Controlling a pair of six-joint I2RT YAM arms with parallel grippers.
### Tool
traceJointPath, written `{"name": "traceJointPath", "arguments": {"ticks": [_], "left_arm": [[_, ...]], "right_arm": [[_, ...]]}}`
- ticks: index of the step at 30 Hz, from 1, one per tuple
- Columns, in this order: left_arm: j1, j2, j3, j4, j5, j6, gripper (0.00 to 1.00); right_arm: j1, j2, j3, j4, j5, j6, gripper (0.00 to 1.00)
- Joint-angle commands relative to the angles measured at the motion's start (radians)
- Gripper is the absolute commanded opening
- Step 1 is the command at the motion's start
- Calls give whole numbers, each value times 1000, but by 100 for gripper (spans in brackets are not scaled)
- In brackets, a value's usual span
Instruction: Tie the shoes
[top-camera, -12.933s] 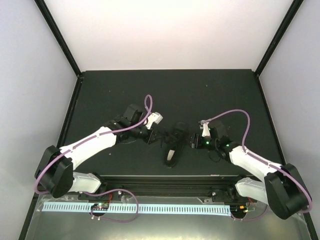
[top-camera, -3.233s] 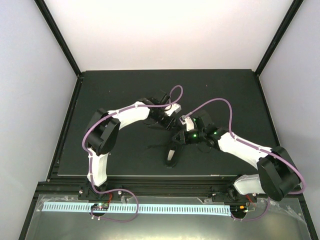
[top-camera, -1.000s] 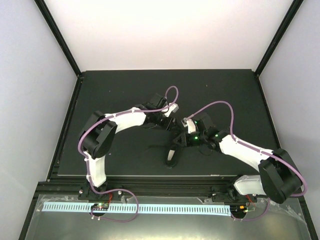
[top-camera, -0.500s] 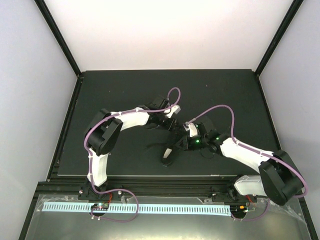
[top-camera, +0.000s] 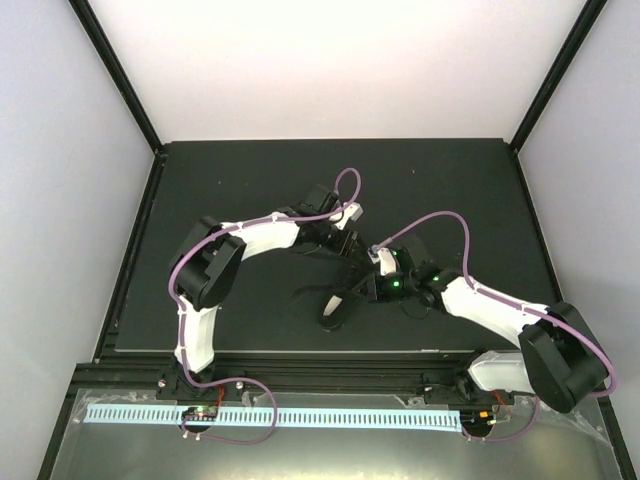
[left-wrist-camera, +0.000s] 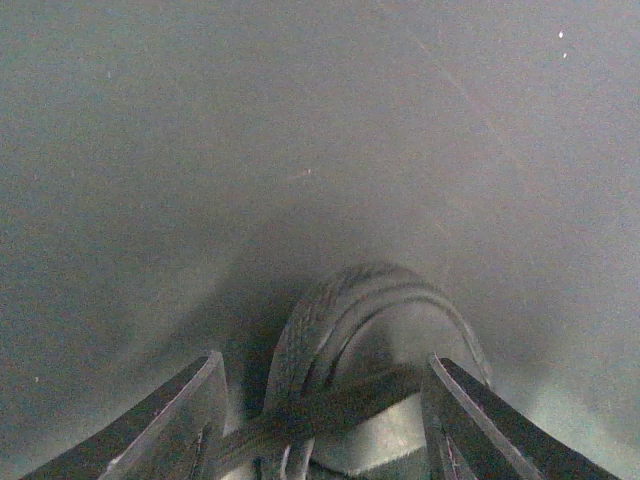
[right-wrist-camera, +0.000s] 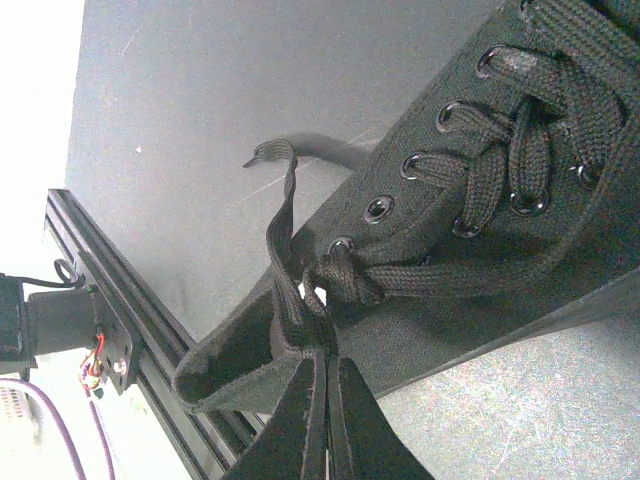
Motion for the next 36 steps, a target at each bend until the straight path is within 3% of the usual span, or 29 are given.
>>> {"name": "traceJointPath", "arguments": {"ticks": [1,7,12,16,21,23,27,36], "left_arm": [[2,34,58,23,7,-1,55],[1,51,62,29,37,-1,43],[1,46,40,33,41,-4,43],[2,54,40,35,44,-7,29],[1,52,42,27,55,-18,22],[1,46,38,19,54,-23,24],[1,18,5,27,47,-38,38],[0,12,-15,54,68,-67,44]], "right_arm": [[7,-17,-4,11,5,10,2],[6,-14,-3,7,2,9,2],[6,-9,-4,10,1,10,1],[6,-10,-1,10,0,10,2],[7,-14,1,7,3,8,1],[6,-13,1,9,3,9,1],[6,-14,1,8,3,8,2],[7,-21,1,7,4,10,2]]}}
